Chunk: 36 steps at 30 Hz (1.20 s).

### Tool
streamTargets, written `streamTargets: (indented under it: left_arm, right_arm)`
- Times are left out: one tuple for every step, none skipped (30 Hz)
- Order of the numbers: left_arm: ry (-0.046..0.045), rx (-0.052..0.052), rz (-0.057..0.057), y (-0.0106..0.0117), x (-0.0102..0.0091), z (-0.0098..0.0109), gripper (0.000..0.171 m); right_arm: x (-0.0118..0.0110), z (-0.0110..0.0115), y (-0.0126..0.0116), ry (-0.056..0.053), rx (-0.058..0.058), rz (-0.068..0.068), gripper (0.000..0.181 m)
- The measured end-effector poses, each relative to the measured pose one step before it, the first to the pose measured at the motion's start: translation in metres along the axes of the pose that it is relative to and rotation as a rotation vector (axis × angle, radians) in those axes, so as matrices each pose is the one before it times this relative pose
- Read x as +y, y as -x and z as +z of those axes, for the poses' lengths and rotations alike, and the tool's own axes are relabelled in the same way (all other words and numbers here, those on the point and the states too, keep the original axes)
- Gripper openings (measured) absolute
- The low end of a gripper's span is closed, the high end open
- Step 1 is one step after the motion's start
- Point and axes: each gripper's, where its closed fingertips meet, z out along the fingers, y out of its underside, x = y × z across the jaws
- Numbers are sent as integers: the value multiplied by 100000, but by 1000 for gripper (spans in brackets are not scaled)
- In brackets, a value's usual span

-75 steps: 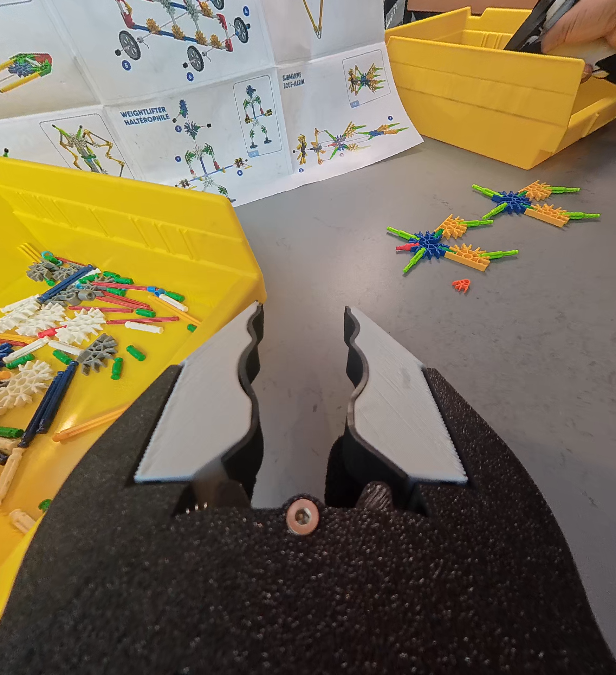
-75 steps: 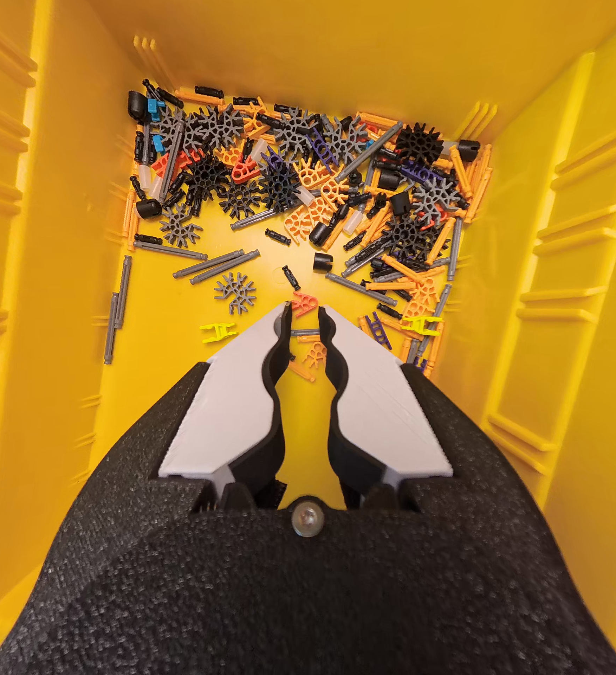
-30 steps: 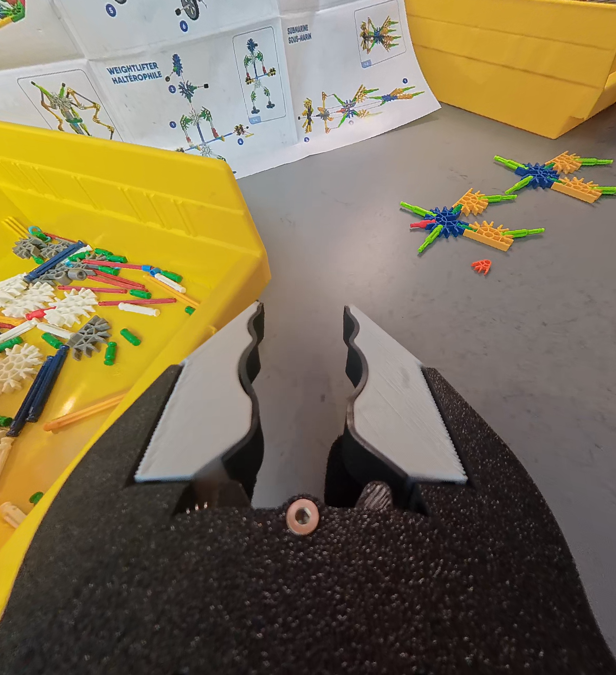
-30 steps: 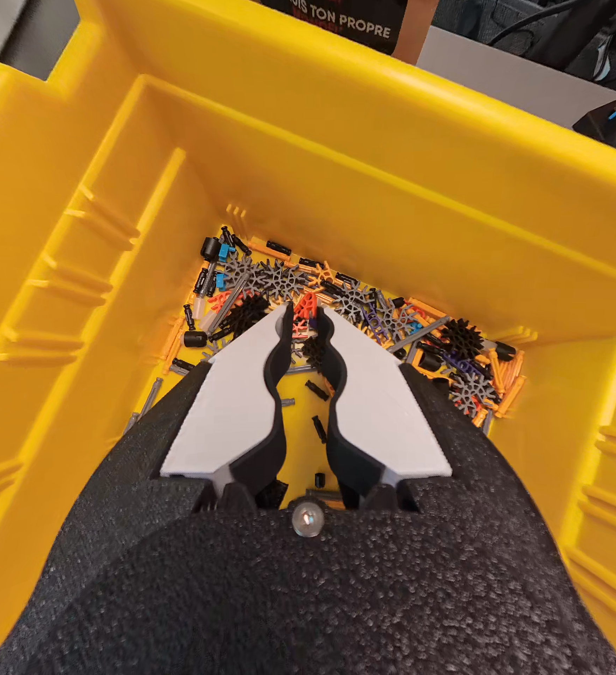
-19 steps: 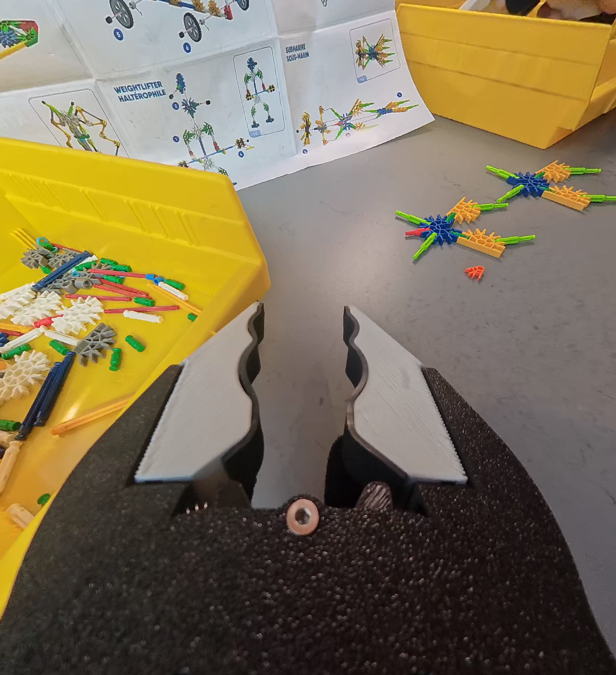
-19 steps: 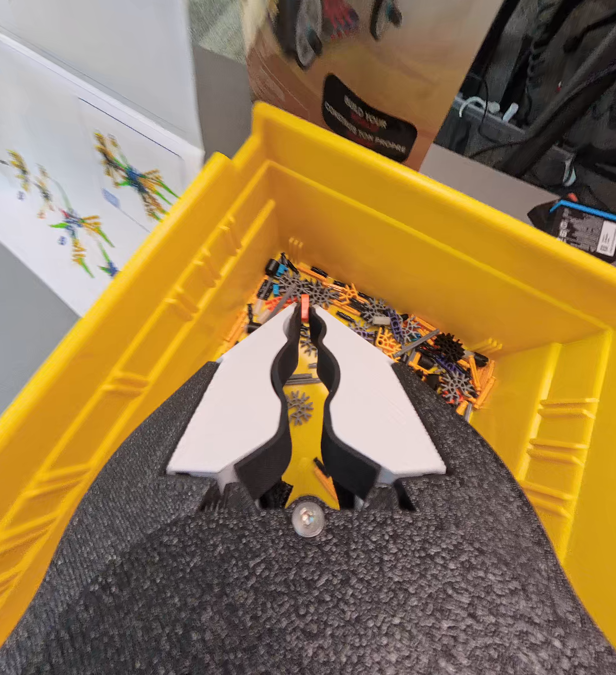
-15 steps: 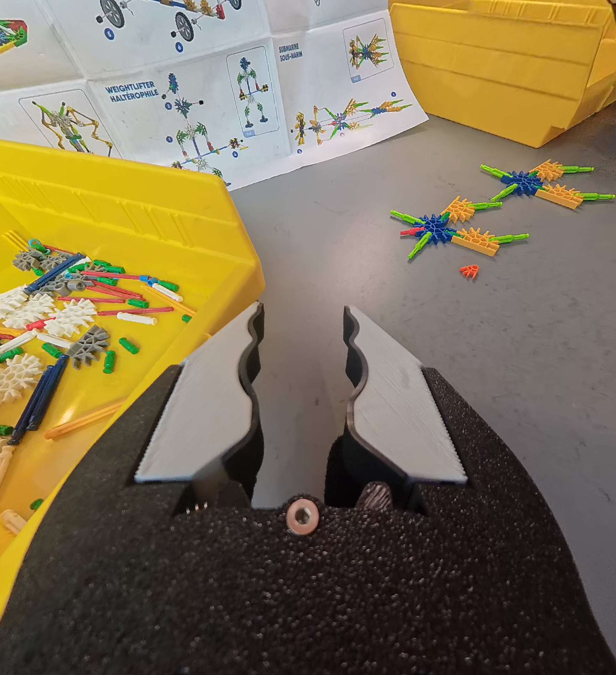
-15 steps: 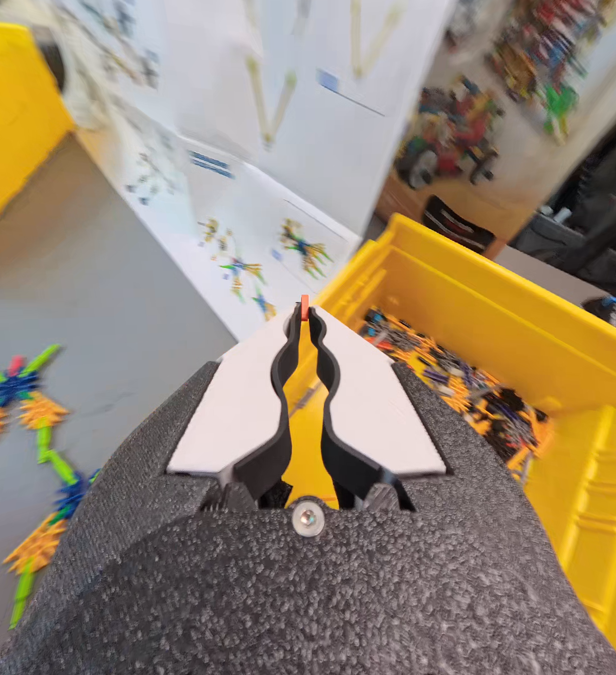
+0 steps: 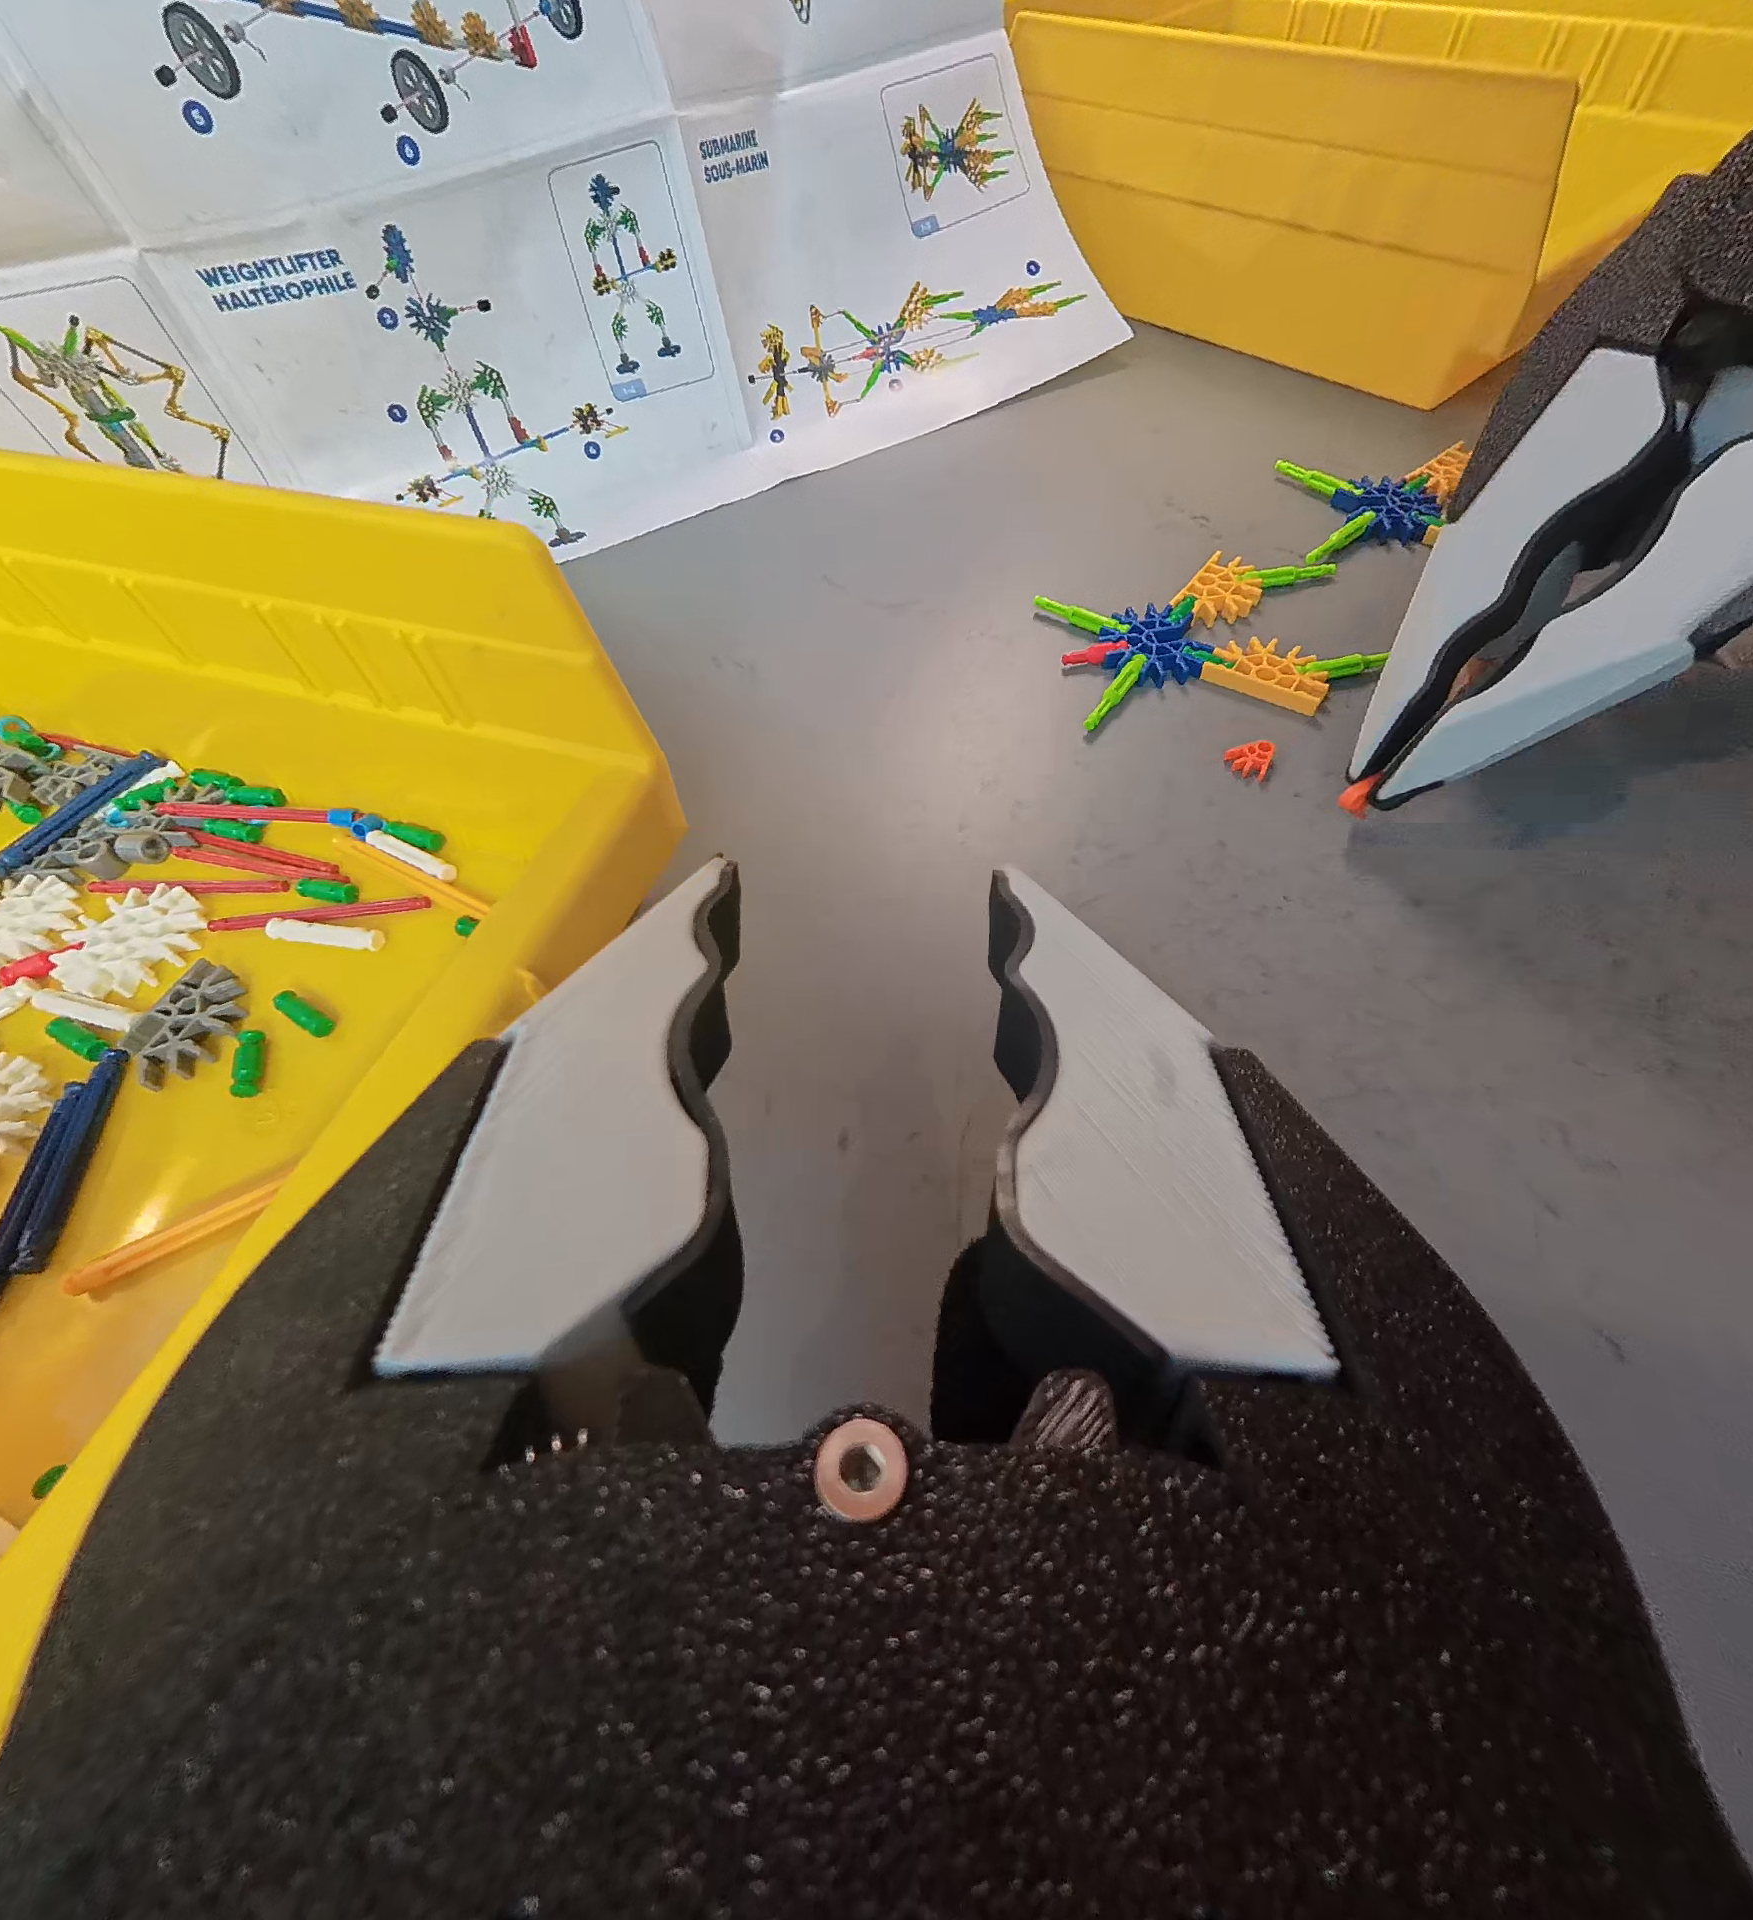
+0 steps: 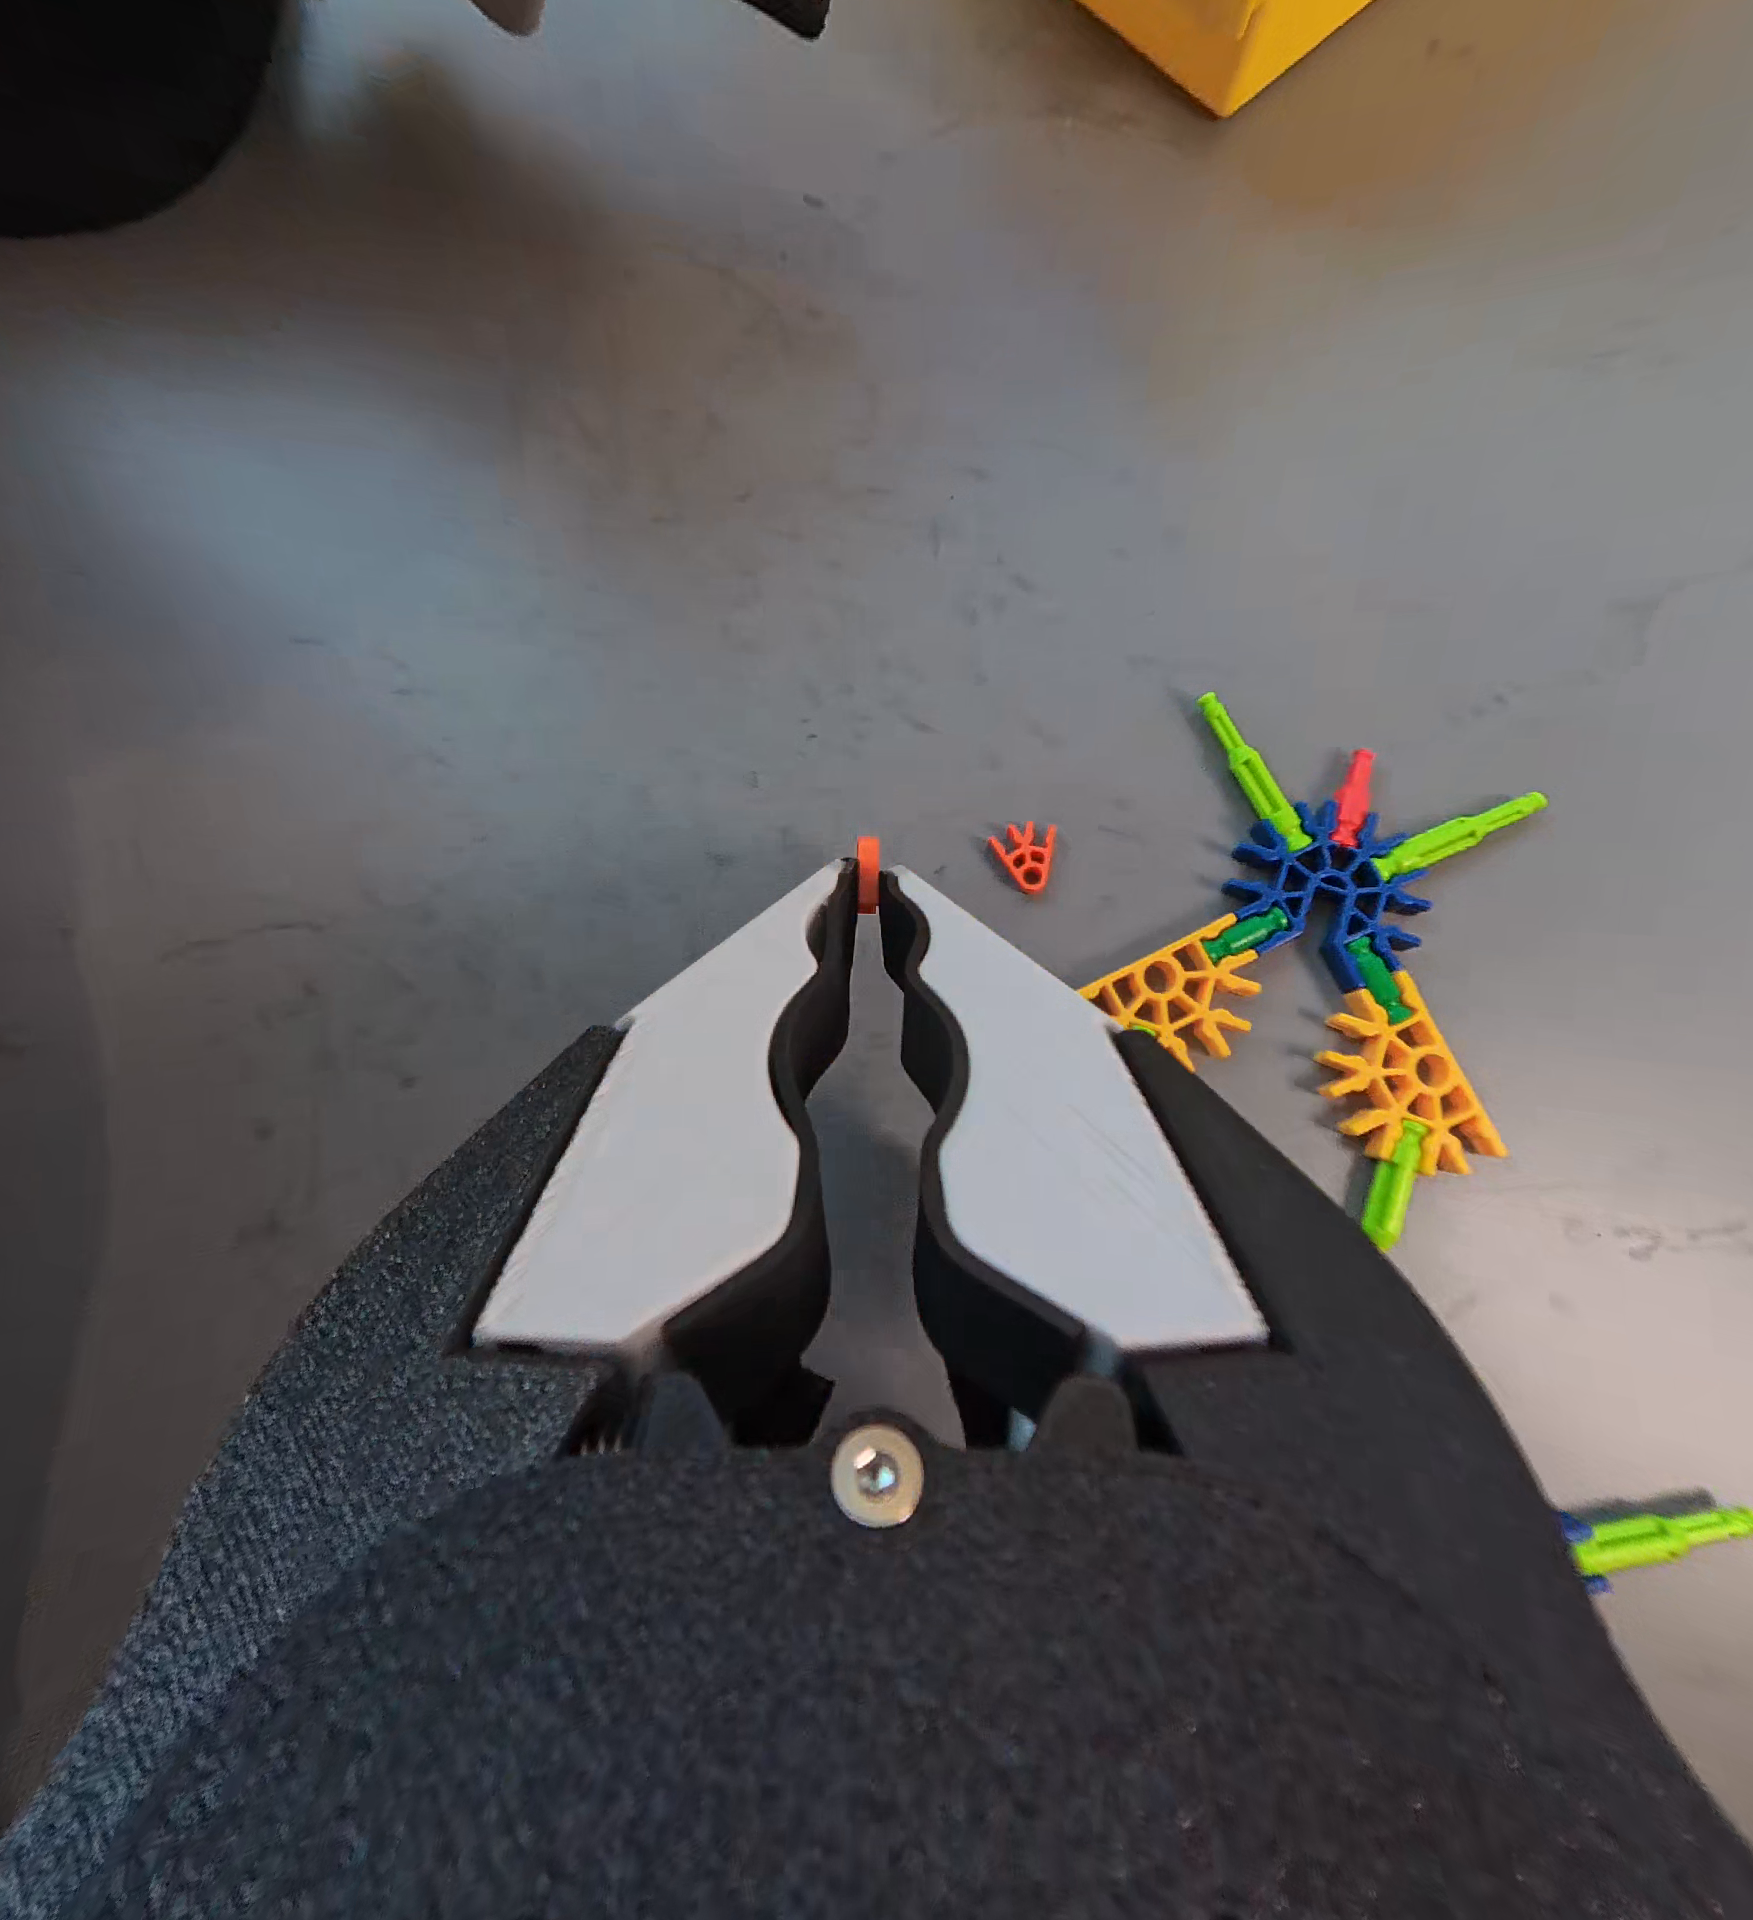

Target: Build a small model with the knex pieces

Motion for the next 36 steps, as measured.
streamTargets:
  left_arm:
    - [-11, 925, 77, -182, -21, 9, 49]
    - [163, 1004, 223, -213, 14, 16, 49]
    - [266, 825, 343, -198, 31, 25, 50]
    - [242, 681, 491, -177, 26, 28, 51]
    - [408, 690, 491, -176, 50, 40, 51]
    - [470, 457, 382, -113, 76, 27, 52]
    - [464, 465, 292, -101, 72, 13, 52]
    - [364, 681, -2, -94, 70, 5, 53]
    - [161, 668, -348, -78, 33, -3, 53]
    - [80, 563, -430, -30, 35, 2, 54]
    - [120, 513, -384, -37, 25, 6, 54]
    - [88, 444, -298, -30, 24, 23, 54]
    - [105, 415, -67, -68, 10, 25, 54]
    - [205, 340, 206, -90, 31, 20, 55]
    - [179, 167, 368, -83, 24, 27, 55]
    - [153, 114, 366, -66, 21, 27, 55]
    - [194, 82, 257, -40, 30, 20, 55]
    - [103, -74, 132, 1, 17, 9, 55]
    - [41, -123, 46, 32, 12, 9, 55]
    - [-52, -114, -19, 32, 0, -8, 55]
    - [-74, -54, -87, 37, 4, -18, 55]
    - [-100, 47, -128, 32, -3, -9, 55]
    - [-112, 7, -223, 40, -3, -9, 55]
    - [-154, 112, -218, 24, 4, -11, 55]
    - [-74, 208, -211, -4, 9, 17, 55]
    - [27, 141, -156, 0, 35, 29, 55]
    - [208, 168, -42, -20, 62, 56, 55]
    - [273, 124, 42, -18, 70, 53, 55]
    - [220, 173, 126, -48, 58, 61, 55]
    - [192, 351, 168, -79, 44, 60, 55]
    - [115, 244, 177, -57, 34, 42, 55]
    - [147, 280, 239, -66, 42, 55, 55]
    - [63, 273, 294, -64, 20, 34, 55]
    - [37, 238, 282, -53, 31, 30, 55]
    - [15, 420, 255, -79, 10, 23, 56]
    - [29, 278, 188, -43, 28, 37, 56]
  right_arm:
    - [231, 261, -21, 1056, 1946, -885, 1]
    - [75, 124, 4, 58, 1090, -165, 2]
    - [102, 48, -42, 362, 921, 71, 2]
    - [176, 9, -110, 873, 1197, -233, 4]
    - [105, -68, -91, 489, 840, -201, 10]
    - [-101, -278, -123, -694, 703, -9, 15]
    - [-408, -672, -336, -2166, 1236, -332, 18]
    - [-776, -1185, -822, -4008, 2806, -339, 21]
    - [-1123, -1702, -1601, -5795, 5520, 1111, 22]
    - [-1348, -2052, -2267, -6900, 6800, 2994, 23]
    - [-1447, -2150, -2758, -7402, 7419, 4559, 23]
    - [-1381, -2032, -3055, -6905, 7505, 5449, 23]
    - [-1204, -1702, -2984, -5461, 6355, 5282, 24]
    - [-960, -1333, -2794, -3840, 5461, 3768, 27]
    - [-599, -946, -2764, -2128, 5855, 2046, 28]
    - [-93, -536, -2774, 193, 6346, 1067, 29]
    - [465, -97, -2623, 2862, 5863, 785, 29]
    - [842, 282, -2322, 4428, 4656, 643, 31]
    - [976, 534, -1961, 4691, 3341, 1110, 33]
    - [961, 681, -1577, 4316, 1820, 1746, 34]
    - [797, 713, -1404, 3198, 1707, 2296, 35]
    - [575, 666, -1210, 1715, 1587, 2419, 35]
    - [423, 628, -895, 1007, 475, 2035, 35]
    - [409, 555, -735, 1130, 341, 2150, 35]
    - [351, 490, -548, 956, 102, 1695, 35]
    - [270, 418, -392, 625, -21, 1254, 35]
    - [221, 361, -336, 491, 382, 828, 35]
    - [191, 314, -307, 561, 566, 308, 35]
    - [168, 309, -241, 568, 437, 267, 35]
    - [200, 315, -211, 850, 225, 243, 35]
    - [263, 338, -193, 1367, 214, 28, 35]
    - [302, 349, -310, 1802, 738, -150, 35]
    - [249, 340, -352, 1617, 940, -299, 35]
    - [215, 335, -331, 1342, 608, 1, 35]
    - [212, 336, -295, 1478, 273, 497, 35]
    - [198, 330, -272, 1493, 177, 632, 35]
